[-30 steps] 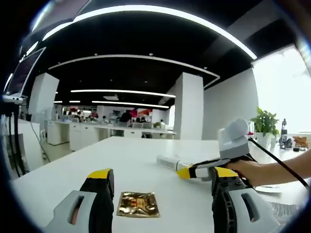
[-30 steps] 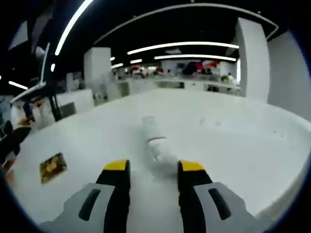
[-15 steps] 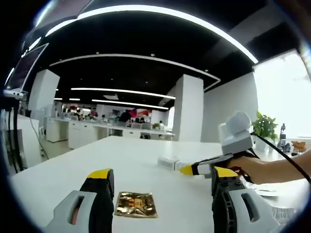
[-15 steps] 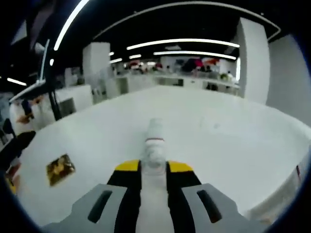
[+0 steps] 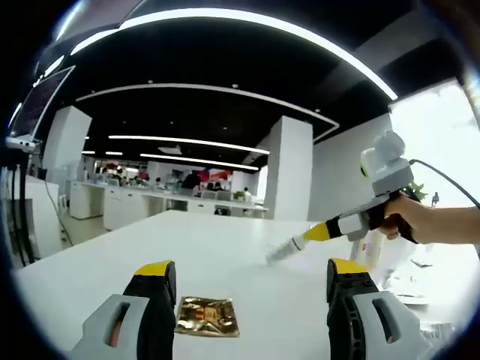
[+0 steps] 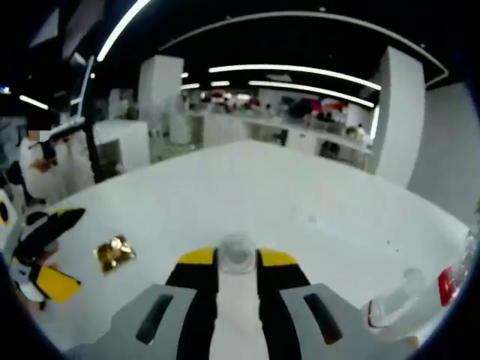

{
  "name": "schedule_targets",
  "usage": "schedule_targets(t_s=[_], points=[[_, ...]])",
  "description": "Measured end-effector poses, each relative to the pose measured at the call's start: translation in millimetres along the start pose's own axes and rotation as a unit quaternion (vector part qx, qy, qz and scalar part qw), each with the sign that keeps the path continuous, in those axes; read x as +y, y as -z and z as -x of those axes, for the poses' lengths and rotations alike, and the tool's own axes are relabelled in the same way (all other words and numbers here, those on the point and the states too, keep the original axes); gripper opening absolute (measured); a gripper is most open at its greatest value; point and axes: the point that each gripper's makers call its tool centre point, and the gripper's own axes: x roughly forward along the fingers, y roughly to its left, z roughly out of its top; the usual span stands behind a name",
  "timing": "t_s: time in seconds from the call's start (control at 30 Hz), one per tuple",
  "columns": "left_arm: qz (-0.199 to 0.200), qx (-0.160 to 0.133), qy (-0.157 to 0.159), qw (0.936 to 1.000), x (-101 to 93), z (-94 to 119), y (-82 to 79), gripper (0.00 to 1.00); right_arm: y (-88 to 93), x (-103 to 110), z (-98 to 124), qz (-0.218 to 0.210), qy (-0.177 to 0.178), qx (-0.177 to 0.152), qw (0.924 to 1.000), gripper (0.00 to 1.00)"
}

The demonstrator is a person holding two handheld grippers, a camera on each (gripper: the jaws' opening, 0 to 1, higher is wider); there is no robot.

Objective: Arrange the skincare products in the storage area until every visible bottle or jar stands upright without overlapping.

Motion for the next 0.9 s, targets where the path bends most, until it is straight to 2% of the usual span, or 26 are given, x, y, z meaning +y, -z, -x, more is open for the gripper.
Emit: schedule_targets(t_s=[0.23,0.43,0.63,0.77,0.9], points=[[0.000,0.000,0.000,1.0000,-10.0,9,1.4,0.84,-4.7,2,24,0.007,-0.011,0.009,0.9999,0.18],[-0.001,0.003,-0.001,1.0000,-3.2,1,1.3,0.84,-8.9,4,45,-0.001,-0.030,0.012,0.9995,0.18],[-0.005,0.005,0.002,1.0000,-1.0,-5,1.2,0.84,-7.6,1,48,-0.005,-0.040,0.024,0.9989,0.18],[-0.007,0.006,0.003,1.0000,2.0,-9,0.7,0.84,1.3,0,48,-0.007,-0.046,0.029,0.9985,0.18],[-0.007,0.007,0.003,0.9999,3.1,-13,1.1,0.84,1.4,-2,53,0.004,-0.044,0.014,0.9989,0.18]])
